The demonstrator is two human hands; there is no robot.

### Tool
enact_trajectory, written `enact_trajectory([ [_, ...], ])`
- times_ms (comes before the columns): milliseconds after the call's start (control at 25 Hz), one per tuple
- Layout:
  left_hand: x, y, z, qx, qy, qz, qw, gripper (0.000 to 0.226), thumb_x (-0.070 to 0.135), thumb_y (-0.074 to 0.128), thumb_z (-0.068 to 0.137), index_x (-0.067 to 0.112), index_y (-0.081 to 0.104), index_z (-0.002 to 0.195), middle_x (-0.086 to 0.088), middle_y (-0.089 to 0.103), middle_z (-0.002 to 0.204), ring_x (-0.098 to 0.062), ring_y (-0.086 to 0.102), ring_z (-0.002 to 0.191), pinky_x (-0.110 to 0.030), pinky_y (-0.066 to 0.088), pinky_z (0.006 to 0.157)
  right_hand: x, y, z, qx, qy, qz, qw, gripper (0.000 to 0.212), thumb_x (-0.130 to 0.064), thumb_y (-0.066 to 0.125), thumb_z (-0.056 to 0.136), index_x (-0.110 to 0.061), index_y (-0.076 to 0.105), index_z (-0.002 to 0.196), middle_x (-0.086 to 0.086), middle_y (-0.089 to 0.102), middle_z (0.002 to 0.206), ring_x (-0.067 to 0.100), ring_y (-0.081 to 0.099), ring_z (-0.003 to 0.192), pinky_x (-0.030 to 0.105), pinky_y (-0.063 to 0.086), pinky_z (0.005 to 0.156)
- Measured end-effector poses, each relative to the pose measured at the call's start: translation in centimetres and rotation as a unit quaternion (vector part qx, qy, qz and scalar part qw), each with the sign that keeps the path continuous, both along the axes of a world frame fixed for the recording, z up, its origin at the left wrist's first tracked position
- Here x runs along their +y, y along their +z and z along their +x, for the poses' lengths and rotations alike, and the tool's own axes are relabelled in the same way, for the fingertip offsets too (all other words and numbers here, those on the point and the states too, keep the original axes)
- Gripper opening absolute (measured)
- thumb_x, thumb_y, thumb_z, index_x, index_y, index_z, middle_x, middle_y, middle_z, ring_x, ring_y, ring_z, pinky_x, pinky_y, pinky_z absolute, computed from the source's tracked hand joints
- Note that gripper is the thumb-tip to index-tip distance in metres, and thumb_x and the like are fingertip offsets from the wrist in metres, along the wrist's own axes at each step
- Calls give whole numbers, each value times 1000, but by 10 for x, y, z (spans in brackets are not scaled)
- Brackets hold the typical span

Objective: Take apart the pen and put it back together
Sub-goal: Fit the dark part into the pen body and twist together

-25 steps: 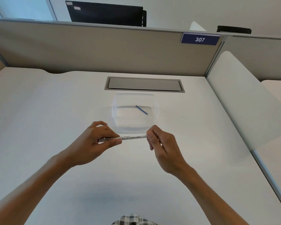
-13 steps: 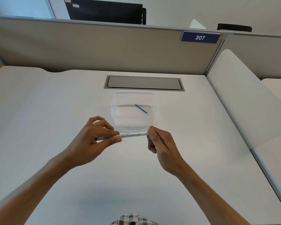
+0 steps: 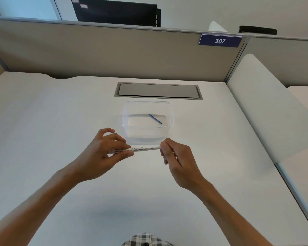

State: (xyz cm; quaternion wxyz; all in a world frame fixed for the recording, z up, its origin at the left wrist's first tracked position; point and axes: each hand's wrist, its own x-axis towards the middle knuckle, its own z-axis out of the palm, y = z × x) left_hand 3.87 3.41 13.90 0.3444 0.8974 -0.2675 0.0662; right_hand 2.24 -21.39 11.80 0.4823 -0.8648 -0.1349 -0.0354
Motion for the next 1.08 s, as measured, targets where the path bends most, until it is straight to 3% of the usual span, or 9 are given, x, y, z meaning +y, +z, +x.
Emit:
enact_trajectory([
  [80,1,0,-1,75,14,-43,996,13,48,58,85,45,71,84,17,68,88,-6,47,110,-17,34,96,-3,2,1,-54,6,-43,998,41,-39,34,100,-11,43,71,9,47,59,26,40,55,41,36,54],
  [160,-1,1,-1,72,12,-56,996,11,43,64,84,40,74,83,15,68,86,-8,51,107,-23,34,100,-3,3,1,-44,15,-8,999,42,-33,37,102,-7,38,69,13,41,58,27,35,55,41,31,53],
  [280,-3,3,0,-16,-17,-29,999,21,42,62,89,27,76,84,16,68,76,-6,61,91,-35,26,110,2,5,0,61,39,112,991,39,-28,40,102,-12,33,67,5,30,59,17,27,56,27,24,52],
  [440,-1,6,0,-149,-21,56,987,25,37,59,90,19,75,82,13,66,65,-7,64,83,-47,31,105,5,11,4,165,60,196,965,40,-19,40,104,-18,32,65,-11,28,59,9,26,54,13,27,51],
  [560,0,3,1,-301,-20,155,941,18,26,63,91,12,74,85,6,65,64,-20,68,79,-48,33,100,4,15,9,259,40,188,947,46,-20,42,106,-21,34,60,-12,30,55,11,33,50,18,28,51],
  [680,3,-2,2,-361,-12,191,913,17,24,63,93,12,73,88,2,65,65,-24,69,81,-47,33,99,5,17,10,322,25,179,929,49,-26,43,104,-24,35,56,-9,30,55,13,38,46,26,27,52],
  [760,2,-7,3,-326,-3,164,931,19,27,62,93,12,73,88,4,68,67,-23,69,84,-47,32,100,8,14,7,284,5,185,941,44,-30,44,104,-21,43,61,-9,40,55,13,47,49,26,30,52],
  [880,-2,-14,2,-225,27,89,970,25,34,59,92,15,74,86,7,68,69,-15,66,86,-45,30,104,17,10,1,184,-41,222,957,33,-34,47,103,-14,62,81,-5,64,73,13,66,68,22,40,53],
  [1080,-17,-20,-6,-107,63,-1,992,24,42,58,89,23,73,87,10,68,72,-3,59,89,-37,31,103,31,7,-1,117,-93,331,932,16,-15,59,98,-7,72,93,-4,74,87,15,72,82,22,48,57],
])
